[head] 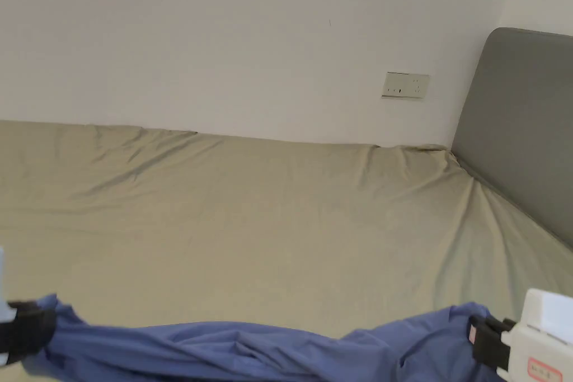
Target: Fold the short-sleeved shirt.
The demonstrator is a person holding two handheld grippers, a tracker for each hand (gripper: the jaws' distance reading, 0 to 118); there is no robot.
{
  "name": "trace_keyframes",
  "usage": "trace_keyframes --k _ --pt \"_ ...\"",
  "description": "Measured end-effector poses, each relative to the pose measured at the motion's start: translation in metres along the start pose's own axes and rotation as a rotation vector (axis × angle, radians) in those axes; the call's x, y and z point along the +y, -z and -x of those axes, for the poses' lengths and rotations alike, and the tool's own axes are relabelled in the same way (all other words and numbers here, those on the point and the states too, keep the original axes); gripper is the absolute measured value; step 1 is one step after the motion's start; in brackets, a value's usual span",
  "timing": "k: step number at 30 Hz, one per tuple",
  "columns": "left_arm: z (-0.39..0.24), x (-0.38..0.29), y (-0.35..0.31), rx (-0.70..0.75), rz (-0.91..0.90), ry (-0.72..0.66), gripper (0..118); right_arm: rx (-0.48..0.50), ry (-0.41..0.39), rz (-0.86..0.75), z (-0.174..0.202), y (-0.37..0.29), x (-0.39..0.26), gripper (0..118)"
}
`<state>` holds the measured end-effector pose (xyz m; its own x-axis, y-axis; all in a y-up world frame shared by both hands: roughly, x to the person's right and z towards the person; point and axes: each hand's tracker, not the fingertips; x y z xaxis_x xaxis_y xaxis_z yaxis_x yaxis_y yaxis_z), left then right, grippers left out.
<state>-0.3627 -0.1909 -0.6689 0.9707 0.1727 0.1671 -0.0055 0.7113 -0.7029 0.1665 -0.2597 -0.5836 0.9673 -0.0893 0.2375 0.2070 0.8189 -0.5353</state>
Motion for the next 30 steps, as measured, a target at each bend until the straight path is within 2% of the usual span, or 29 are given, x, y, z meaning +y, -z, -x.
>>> trace_keyframes --k 2,3,6,9,13,20,30 --pt "0.002 0.0 -0.006 0.002 0.017 -0.033 3 0.003 0.023 0.029 -0.008 -0.014 -0.021 13" --pt "0.017 -0.062 -0.016 0.002 0.025 -0.049 3 0.008 0.027 0.033 -0.013 -0.023 -0.031 13" --pt "0.03 -0.102 -0.035 0.002 0.044 -0.087 3 0.019 0.024 0.052 -0.02 -0.052 -0.056 13" --pt "0.022 -0.137 -0.061 0.013 0.043 -0.09 3 0.033 -0.011 0.088 -0.022 -0.084 -0.081 13" --pt "0.011 -0.17 -0.084 0.023 0.083 -0.086 3 0.031 -0.065 0.136 -0.018 -0.118 -0.114 13" --pt "0.017 -0.232 -0.112 0.025 0.146 -0.158 3 0.039 -0.071 0.192 -0.014 -0.167 -0.16 13" --pt "0.048 -0.3 -0.184 0.099 0.132 -0.23 3 0.007 -0.075 0.3 -0.039 -0.222 -0.214 14"
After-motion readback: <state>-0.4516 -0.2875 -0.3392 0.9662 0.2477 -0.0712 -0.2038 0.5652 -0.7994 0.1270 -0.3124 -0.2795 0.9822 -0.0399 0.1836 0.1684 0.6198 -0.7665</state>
